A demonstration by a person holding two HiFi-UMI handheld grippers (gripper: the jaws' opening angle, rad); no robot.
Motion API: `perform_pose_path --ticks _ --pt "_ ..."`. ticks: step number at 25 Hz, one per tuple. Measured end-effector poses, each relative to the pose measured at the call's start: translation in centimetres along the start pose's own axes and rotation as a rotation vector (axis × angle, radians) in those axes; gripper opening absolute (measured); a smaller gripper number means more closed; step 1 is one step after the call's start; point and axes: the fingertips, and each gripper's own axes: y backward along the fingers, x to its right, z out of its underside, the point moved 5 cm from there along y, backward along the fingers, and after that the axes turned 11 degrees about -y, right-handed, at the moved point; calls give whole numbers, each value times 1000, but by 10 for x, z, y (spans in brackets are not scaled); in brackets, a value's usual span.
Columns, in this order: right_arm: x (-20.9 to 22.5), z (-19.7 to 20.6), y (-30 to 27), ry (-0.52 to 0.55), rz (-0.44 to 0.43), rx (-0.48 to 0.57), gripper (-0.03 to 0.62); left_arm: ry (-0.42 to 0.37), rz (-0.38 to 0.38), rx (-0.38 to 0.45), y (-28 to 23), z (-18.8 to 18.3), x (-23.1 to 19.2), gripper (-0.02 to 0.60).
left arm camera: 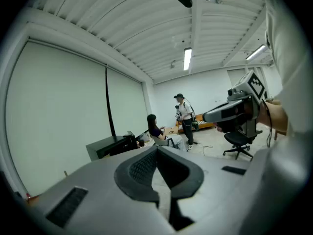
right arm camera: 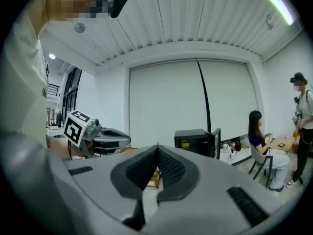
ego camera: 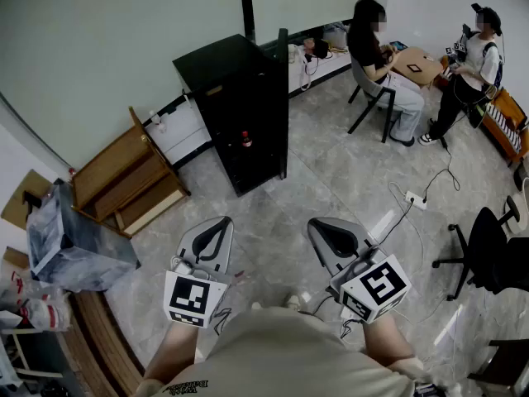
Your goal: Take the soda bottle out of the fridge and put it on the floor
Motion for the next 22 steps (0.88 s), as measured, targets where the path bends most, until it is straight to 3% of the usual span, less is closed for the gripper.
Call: perform_pose_path --ticks 9,22 --pt "31 4 20 -33 5 26 -3 11 -19 -9 -18 -4 23 6" --pt "59 19 27 -33 -3 -35 -3 10 -44 -21 -39 -11 40 6"
